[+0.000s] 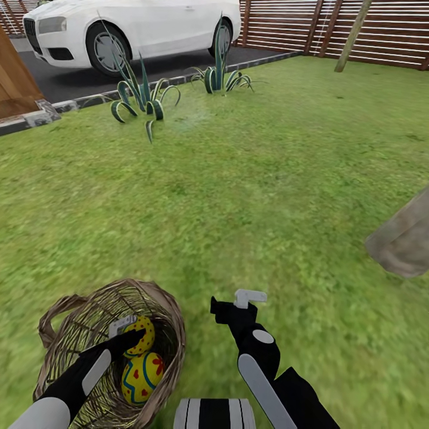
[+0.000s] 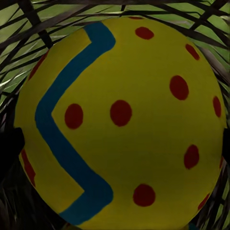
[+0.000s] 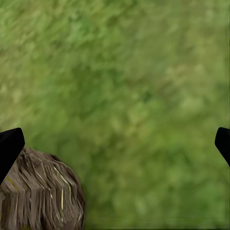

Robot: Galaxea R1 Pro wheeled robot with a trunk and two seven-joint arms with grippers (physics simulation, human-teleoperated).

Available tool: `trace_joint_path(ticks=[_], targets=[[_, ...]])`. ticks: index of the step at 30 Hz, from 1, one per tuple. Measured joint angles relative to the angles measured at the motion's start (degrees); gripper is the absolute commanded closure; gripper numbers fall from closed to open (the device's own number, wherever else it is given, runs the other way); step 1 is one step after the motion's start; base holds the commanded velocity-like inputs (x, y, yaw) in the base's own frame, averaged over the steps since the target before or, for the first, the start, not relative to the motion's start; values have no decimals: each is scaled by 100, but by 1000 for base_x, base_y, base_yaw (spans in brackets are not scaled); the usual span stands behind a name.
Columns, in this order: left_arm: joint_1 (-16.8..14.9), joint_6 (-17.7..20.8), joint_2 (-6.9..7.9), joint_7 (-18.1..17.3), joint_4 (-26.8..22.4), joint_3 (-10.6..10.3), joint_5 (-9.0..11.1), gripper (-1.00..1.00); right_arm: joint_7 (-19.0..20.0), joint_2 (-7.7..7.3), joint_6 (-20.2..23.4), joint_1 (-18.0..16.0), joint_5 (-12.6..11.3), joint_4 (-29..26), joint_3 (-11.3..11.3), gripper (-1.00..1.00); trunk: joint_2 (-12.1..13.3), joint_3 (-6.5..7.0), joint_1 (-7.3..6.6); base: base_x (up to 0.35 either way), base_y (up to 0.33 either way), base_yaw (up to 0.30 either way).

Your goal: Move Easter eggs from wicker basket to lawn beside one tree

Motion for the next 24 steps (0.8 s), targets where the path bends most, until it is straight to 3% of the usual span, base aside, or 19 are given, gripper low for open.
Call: trace_joint_path(ticks=[24], targets=[[-1,2,10,9,-161,2,-47,-100,0,13,0,0,0,-3,-4,-100,-6,-89,9,0,0,0]])
